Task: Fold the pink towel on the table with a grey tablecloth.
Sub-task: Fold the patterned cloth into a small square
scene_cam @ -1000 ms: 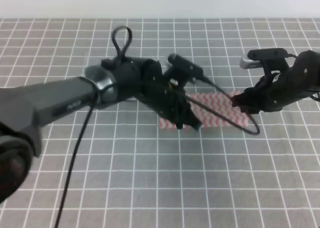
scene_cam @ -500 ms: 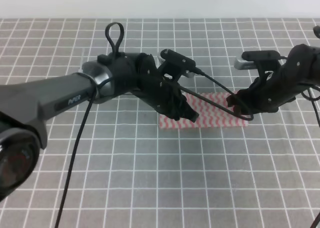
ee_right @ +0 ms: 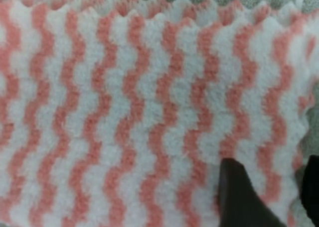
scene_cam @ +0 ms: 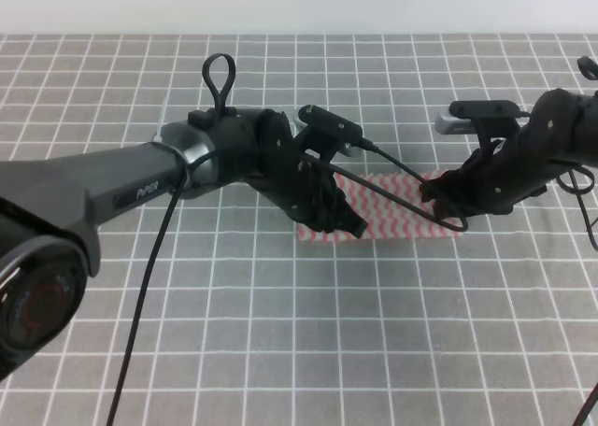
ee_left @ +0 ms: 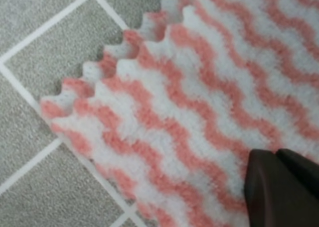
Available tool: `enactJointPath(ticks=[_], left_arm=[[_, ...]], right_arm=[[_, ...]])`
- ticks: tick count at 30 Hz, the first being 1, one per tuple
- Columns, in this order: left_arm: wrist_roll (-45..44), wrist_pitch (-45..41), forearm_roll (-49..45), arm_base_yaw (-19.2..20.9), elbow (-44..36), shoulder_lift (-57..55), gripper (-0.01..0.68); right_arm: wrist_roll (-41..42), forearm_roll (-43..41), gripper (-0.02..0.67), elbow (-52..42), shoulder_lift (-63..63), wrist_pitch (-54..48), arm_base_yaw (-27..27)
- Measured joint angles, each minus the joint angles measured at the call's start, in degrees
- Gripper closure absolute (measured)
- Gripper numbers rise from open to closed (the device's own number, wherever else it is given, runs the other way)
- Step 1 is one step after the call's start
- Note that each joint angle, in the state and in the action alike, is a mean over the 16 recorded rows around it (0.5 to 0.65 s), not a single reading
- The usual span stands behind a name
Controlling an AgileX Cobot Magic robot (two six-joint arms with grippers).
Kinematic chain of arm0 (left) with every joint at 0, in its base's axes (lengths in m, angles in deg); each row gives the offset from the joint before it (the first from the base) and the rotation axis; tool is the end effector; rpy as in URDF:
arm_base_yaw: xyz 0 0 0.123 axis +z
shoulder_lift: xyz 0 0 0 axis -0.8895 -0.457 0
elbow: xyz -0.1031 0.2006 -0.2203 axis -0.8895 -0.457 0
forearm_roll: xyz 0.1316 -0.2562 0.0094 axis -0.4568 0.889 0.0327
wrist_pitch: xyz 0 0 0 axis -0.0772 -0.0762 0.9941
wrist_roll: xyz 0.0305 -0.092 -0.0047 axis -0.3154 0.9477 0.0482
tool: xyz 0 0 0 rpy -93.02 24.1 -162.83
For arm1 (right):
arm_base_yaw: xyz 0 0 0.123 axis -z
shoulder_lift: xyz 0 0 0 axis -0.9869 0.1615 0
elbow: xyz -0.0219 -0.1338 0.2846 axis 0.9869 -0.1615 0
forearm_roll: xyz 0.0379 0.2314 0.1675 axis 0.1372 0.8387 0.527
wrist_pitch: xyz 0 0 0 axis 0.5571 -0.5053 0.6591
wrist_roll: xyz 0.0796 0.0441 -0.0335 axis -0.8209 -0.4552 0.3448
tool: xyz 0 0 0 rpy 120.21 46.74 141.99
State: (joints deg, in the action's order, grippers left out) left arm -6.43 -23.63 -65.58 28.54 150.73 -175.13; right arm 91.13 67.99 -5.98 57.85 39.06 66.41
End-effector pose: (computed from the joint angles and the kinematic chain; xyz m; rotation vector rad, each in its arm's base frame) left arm 0.4234 -0.3086 0.1706 1.0224 2.3873 -0.3819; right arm 0.4469 0.1298 0.1669 -0.2193 2.6906 0.3304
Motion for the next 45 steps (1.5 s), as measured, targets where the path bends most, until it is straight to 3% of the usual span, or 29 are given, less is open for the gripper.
enactJointPath(ticks=[11, 17, 32, 45], left_arm=[[0.0, -0.1, 0.0, 0.0, 0.0, -0.1, 0.673], [0.0, 0.0, -0.1, 0.0, 0.0, -0.4, 0.673], [0.1, 0.8, 0.0, 0.0, 0.8, 0.2, 0.673], [0.2, -0.1, -0.2, 2.7, 2.5, 8.9, 0.673]], right_arm=[[0.1, 0.1, 0.594, 1.1, 0.0, -0.2, 0.0], [0.4, 0.2, 0.654, 3.4, -0.4, -2.1, 0.0], [9.1, 9.7, 0.665, 7.3, -1.3, -7.2, -0.1], [16.3, 19.8, 0.665, 7.4, -1.4, -7.7, -0.8]])
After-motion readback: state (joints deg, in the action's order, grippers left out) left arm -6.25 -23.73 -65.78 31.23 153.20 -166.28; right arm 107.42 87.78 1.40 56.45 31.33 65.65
